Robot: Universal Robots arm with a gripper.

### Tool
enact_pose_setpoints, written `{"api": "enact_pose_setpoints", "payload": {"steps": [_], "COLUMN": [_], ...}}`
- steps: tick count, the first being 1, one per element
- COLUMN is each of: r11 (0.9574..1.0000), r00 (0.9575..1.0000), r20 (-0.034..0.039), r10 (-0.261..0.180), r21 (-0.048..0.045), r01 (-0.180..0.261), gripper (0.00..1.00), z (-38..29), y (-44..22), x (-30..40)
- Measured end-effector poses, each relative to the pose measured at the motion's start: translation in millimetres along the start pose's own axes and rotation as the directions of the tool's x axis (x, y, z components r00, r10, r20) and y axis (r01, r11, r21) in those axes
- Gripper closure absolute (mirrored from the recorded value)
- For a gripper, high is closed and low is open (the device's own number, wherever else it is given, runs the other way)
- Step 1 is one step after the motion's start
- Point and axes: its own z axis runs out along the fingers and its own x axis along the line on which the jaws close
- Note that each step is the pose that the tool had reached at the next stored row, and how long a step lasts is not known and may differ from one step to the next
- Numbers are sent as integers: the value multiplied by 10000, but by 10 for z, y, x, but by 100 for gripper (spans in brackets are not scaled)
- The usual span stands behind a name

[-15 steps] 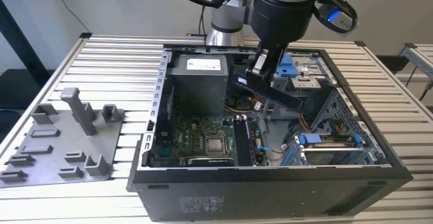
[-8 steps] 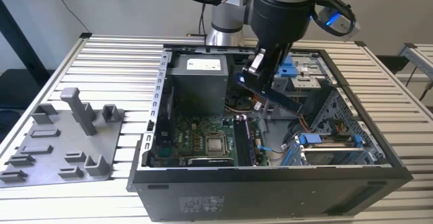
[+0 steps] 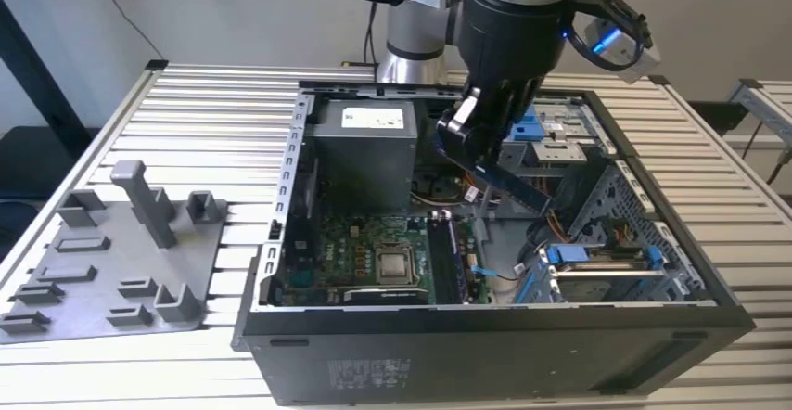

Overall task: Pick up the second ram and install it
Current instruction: 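Insert the second ram into the second slot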

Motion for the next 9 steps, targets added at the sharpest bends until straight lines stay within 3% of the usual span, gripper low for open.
{"api": "enact_pose_setpoints", "payload": {"steps": [9], "r11": [9983], "r00": [9983], "r20": [6], "r10": [586], "r21": [71], "r01": [-586], "gripper": [83], "z": [-3], "y": [54], "x": [48]}}
